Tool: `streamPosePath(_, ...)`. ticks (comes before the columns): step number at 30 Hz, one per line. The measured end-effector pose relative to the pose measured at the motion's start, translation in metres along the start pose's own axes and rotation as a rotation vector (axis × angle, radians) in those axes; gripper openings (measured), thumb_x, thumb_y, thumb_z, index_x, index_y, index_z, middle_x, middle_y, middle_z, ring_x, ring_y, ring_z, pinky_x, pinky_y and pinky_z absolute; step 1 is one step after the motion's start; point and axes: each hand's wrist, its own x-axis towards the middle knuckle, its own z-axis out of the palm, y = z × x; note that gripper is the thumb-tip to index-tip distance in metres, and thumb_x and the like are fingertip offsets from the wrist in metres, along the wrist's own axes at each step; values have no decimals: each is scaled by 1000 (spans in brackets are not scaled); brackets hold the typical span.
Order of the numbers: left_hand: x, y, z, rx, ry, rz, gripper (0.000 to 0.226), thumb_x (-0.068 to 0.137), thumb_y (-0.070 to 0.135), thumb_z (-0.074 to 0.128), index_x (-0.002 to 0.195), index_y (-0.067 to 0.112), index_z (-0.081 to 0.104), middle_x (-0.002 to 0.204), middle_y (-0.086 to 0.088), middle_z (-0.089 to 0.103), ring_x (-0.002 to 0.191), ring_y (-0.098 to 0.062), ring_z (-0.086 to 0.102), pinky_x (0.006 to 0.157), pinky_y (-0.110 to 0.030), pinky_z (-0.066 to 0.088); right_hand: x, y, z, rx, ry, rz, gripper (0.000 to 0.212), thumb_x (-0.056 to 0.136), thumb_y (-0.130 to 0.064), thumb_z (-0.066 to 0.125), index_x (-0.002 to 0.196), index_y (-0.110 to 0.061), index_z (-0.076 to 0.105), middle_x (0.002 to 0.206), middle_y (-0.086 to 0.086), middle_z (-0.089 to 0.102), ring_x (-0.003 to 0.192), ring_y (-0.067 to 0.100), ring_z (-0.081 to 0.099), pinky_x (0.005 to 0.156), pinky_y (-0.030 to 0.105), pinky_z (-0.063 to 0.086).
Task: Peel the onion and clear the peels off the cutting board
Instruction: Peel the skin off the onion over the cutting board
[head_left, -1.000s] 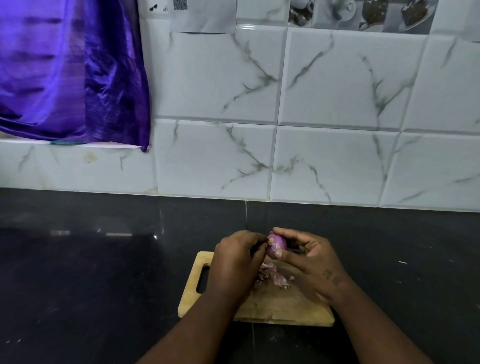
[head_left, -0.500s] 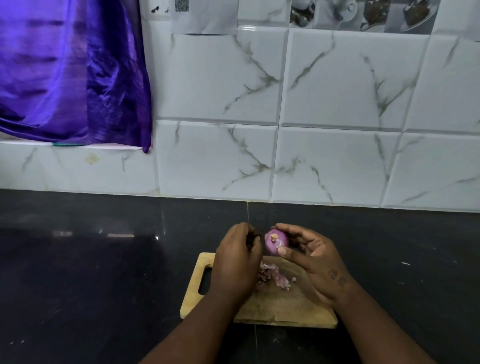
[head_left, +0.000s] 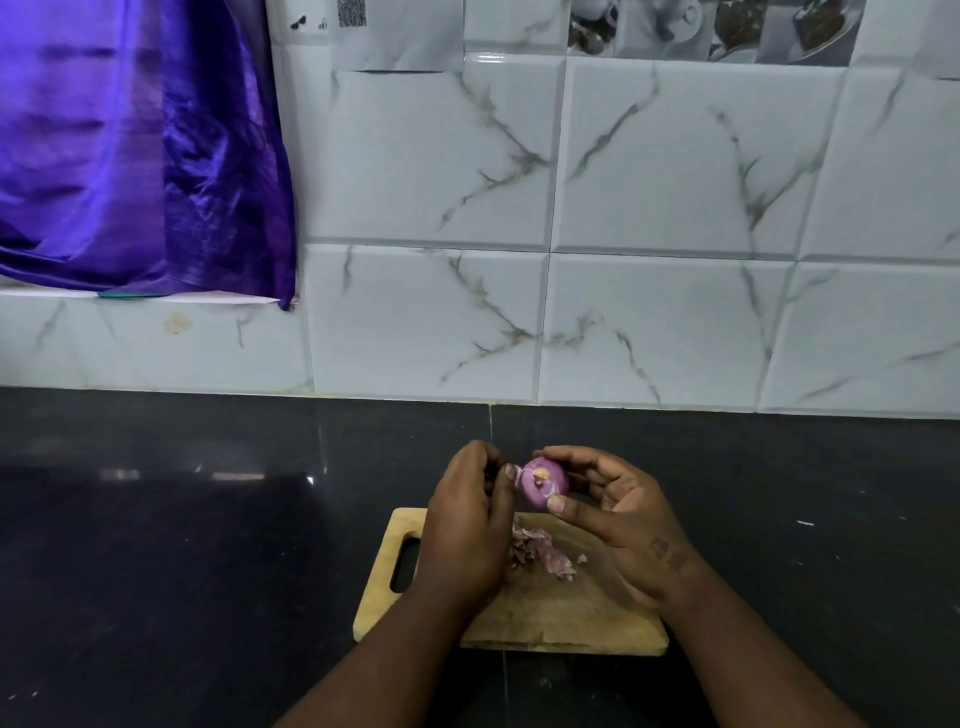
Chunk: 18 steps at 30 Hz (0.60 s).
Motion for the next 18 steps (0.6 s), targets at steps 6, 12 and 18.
streamPosePath(6, 2, -4, 1, 83, -1, -38, 16, 105, 23, 55, 89, 25, 53, 85, 7, 57, 77, -9, 53, 64, -33, 46, 2, -2, -1, 216, -15, 27, 49, 77, 3, 77, 125, -4, 69, 127, 17, 75, 121, 32, 71, 97, 38, 62)
streamPosePath(12, 1, -6, 4, 211, -56, -15, 20, 97, 26, 66, 81, 27, 54, 79, 10, 57, 73, -8, 54, 58, -25, 41, 4, 1, -1, 335, -62, 104, 67, 68, -16, 96, 128, -5, 67, 135, 21, 69, 125, 37, 67, 100, 46, 59)
streamPosePath(18, 1, -8, 2, 256, -84, -33, 13, 94, 28, 67, 83, 29, 60, 83, 10, 62, 77, -7, 58, 65, -32, 54, 2, -7, 2, 507, 17, 125, 42, 84, 2, 67, 126, -5, 63, 133, 22, 70, 112, 29, 74, 86, 33, 65)
